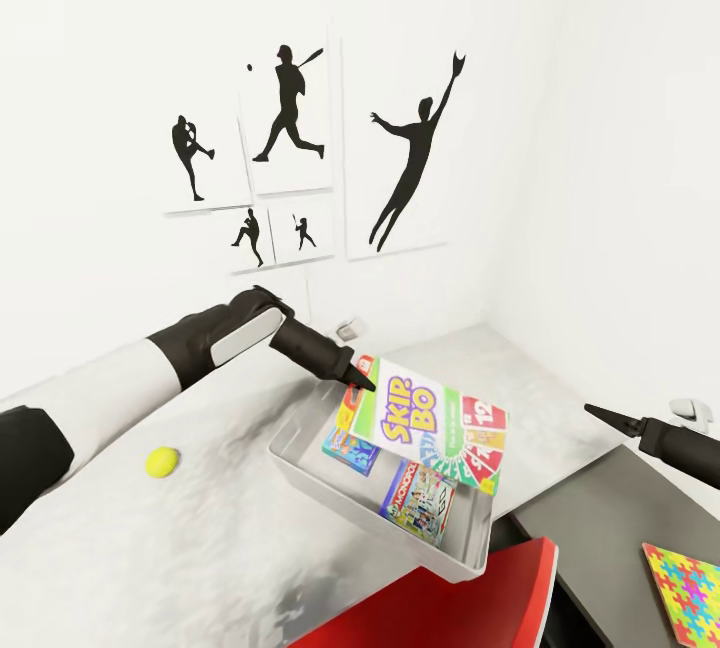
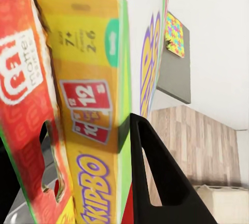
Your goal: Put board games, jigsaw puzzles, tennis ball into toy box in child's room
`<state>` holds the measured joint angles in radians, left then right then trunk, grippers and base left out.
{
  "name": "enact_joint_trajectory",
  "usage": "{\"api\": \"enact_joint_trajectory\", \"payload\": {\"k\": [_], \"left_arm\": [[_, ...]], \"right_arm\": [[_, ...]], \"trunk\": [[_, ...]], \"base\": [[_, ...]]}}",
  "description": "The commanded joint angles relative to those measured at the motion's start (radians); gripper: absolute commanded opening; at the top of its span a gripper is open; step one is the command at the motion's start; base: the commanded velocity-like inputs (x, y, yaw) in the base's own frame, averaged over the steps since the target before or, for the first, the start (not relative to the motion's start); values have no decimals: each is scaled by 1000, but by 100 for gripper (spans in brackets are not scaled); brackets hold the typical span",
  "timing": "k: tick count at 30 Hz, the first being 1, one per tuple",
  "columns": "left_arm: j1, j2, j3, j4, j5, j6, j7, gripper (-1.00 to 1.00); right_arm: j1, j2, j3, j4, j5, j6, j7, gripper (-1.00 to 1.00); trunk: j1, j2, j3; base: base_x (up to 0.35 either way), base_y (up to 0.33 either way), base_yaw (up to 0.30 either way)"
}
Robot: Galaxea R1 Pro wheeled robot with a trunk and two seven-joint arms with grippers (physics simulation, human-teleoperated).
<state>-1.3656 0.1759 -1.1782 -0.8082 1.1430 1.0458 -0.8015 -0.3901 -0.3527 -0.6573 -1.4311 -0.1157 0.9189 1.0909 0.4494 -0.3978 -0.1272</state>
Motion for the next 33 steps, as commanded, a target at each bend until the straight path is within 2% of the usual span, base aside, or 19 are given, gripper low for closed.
{"api": "enact_joint_trajectory", "payload": {"k": [1, 14, 33], "left_arm": [[-3, 0, -5, 1, 0, 1, -6, -100], [-11, -4, -13, 16, -6, 1, -13, -100], [-51, -19, -16, 65, -8, 1, -13, -100]], "right_arm": [[-1, 0, -1, 0, -3, 4, 1, 100], [-1, -1, 0, 0, -4, 0, 2, 100], [-1, -1, -1, 0, -4, 0, 3, 100]], "trunk": [[1, -2, -2], [1, -2, -6], [1, -2, -33]], "base": [[0, 0, 0], [0, 0, 0], [0, 0, 0]]}}
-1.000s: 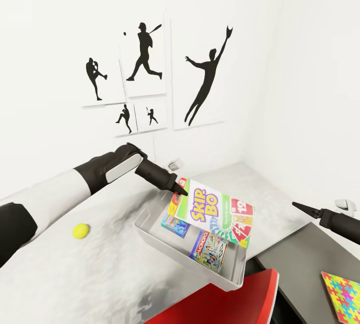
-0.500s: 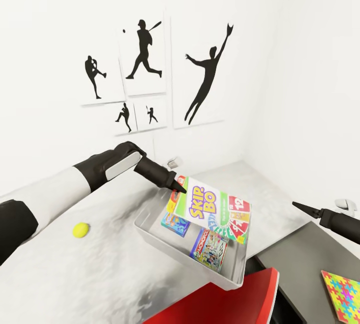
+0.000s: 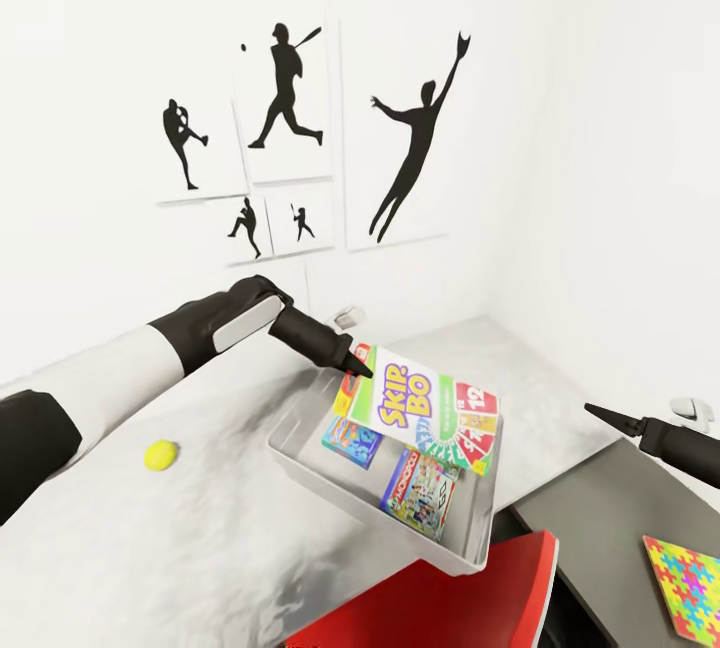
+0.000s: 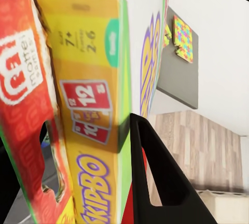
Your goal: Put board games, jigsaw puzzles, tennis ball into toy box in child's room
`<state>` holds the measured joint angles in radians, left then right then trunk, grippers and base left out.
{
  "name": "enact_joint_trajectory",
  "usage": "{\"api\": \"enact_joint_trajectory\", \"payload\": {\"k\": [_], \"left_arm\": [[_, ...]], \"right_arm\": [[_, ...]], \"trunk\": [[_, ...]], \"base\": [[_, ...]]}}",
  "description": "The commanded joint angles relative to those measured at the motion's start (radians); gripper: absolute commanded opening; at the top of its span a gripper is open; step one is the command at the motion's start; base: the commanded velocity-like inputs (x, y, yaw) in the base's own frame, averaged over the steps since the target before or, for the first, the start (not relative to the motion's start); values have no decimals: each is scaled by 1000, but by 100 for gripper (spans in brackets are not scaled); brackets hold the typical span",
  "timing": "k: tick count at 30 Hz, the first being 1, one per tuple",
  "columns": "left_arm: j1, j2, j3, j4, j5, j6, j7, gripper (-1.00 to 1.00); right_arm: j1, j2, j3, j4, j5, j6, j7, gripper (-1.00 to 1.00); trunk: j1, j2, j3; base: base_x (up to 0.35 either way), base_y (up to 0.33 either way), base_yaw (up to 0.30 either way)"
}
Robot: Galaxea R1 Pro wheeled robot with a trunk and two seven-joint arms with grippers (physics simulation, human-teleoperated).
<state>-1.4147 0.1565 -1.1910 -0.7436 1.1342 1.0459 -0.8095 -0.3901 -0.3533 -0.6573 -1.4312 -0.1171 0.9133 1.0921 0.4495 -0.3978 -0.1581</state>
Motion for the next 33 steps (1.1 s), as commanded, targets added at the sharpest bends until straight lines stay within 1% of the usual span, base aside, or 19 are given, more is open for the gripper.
{"api": "enact_joint_trajectory", "payload": {"k": [1, 12, 20, 25, 30, 33], "left_arm": [[-2, 0, -4, 0, 1, 1, -5, -100], [-18, -19, -7, 30, 2, 1, -6, -100], [-24, -28, -35, 44, 5, 1, -21, -100], [-27, -31, -40, 54, 5, 1, -26, -100], [-32, -39, -48, 64, 5, 1, -30, -100], [-34, -46, -65, 71, 5, 1, -31, -100]], "right_arm": [[-1, 0, -1, 0, -3, 6, 2, 100], [-1, 0, -1, 0, -3, 6, 1, 100], [-1, 0, 0, 0, -3, 6, 1, 100], [-1, 0, 0, 0, -3, 6, 1, 100], [-1, 0, 0, 0, -2, 6, 1, 100], [-1, 0, -1, 0, -2, 6, 1, 100]], "trunk": [[1, -2, -4], [1, -2, -21], [1, -2, -34], [1, -2, -42], [1, -2, -50], [1, -2, -55]], "base": [[0, 0, 0], [0, 0, 0], [0, 0, 0], [0, 0, 0], [0, 0, 0], [0, 0, 0]]}}
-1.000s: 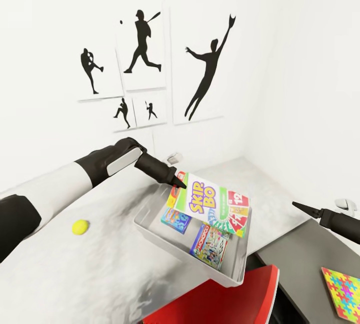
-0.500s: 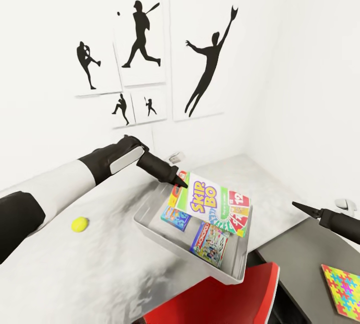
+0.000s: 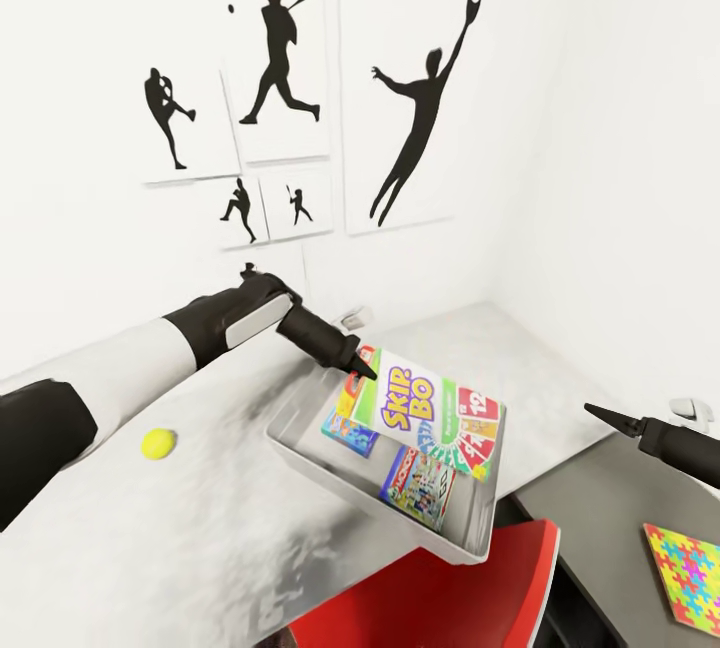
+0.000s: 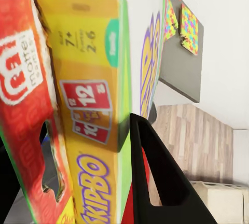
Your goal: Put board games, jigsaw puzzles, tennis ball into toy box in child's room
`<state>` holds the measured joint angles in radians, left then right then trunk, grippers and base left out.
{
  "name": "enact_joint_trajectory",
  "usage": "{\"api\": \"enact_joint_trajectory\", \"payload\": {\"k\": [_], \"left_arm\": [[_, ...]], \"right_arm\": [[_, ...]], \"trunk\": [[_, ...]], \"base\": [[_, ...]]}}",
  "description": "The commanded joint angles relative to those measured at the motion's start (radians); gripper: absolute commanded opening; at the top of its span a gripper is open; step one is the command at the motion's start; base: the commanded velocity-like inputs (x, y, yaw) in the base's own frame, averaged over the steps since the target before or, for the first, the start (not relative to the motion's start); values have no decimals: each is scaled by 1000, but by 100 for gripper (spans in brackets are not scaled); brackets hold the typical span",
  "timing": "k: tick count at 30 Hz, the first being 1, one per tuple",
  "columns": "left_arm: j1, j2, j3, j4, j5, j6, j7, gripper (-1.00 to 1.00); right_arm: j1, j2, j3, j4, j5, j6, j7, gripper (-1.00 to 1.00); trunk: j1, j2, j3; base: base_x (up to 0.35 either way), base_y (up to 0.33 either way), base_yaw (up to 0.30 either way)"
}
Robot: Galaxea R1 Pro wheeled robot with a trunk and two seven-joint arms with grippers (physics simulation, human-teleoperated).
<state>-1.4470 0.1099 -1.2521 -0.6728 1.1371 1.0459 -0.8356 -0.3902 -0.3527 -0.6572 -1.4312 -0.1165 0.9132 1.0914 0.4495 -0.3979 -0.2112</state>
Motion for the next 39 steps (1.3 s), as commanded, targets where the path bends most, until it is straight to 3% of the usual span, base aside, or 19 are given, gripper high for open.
{"api": "enact_joint_trajectory", "payload": {"k": [1, 9, 39], "left_arm": [[-2, 0, -4, 0, 3, 1, -5, -100], [-6, -6, -29, 10, 4, 1, -6, -100], [-26, -10, -35, 21, 9, 1, -7, -100]], "right_arm": [[-1, 0, -1, 0, -3, 6, 2, 100], [-1, 0, -1, 0, -2, 6, 1, 100], [-1, 0, -1, -1, -3, 6, 2, 100]], "trunk": [[1, -2, -4], [1, -2, -17], [1, -2, -65]], "base": [[0, 0, 0], [0, 0, 0], [0, 0, 0]]}}
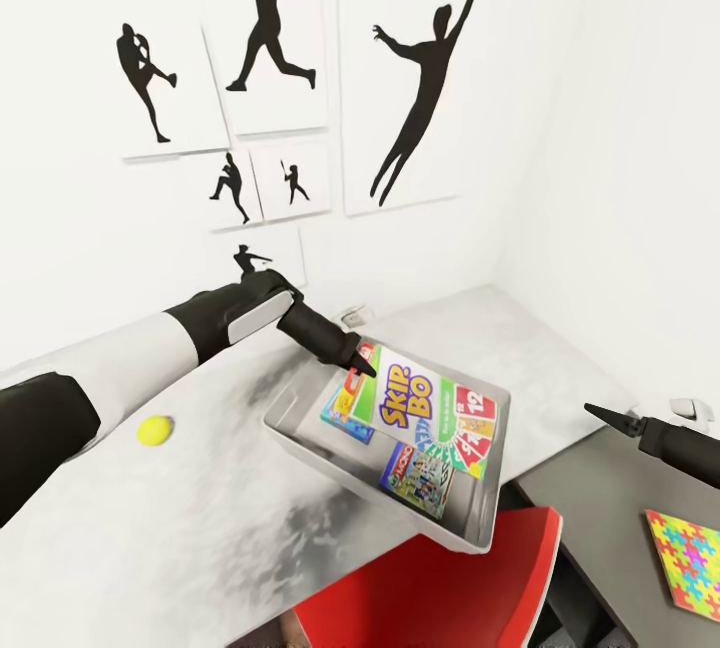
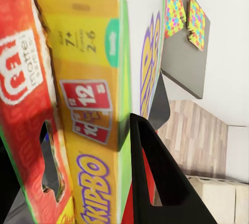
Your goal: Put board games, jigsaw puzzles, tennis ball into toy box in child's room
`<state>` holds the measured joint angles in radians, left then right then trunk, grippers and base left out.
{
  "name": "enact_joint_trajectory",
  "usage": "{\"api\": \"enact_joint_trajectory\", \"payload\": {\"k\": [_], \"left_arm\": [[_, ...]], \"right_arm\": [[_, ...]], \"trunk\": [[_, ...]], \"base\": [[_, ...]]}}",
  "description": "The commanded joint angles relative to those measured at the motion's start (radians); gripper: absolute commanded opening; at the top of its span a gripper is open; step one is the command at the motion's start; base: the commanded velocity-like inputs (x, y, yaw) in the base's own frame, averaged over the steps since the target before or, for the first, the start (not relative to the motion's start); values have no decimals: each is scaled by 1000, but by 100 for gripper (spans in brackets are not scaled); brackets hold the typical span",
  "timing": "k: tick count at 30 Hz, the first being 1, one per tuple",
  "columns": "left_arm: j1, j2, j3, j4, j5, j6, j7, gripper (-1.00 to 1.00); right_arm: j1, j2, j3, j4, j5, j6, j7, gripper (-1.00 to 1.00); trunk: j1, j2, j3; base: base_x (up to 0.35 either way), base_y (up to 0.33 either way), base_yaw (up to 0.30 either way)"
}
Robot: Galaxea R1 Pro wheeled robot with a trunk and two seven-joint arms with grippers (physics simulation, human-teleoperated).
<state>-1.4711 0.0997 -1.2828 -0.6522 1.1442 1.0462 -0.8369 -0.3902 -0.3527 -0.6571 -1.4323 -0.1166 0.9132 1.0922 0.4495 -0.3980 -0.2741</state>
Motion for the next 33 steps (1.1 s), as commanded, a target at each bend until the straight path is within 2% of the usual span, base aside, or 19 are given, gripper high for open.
{"api": "enact_joint_trajectory", "payload": {"k": [1, 33], "left_arm": [[-2, 0, -4, 0, 2, 1, -5, -100], [-5, 1, -5, 14, 2, 1, -4, -100]], "right_arm": [[-1, 0, -1, 0, -3, 6, 2, 100], [-1, -1, -1, -2, -3, 6, 2, 100]], "trunk": [[1, -2, -4], [1, -2, -55]], "base": [[0, 0, 0], [0, 0, 0]]}}
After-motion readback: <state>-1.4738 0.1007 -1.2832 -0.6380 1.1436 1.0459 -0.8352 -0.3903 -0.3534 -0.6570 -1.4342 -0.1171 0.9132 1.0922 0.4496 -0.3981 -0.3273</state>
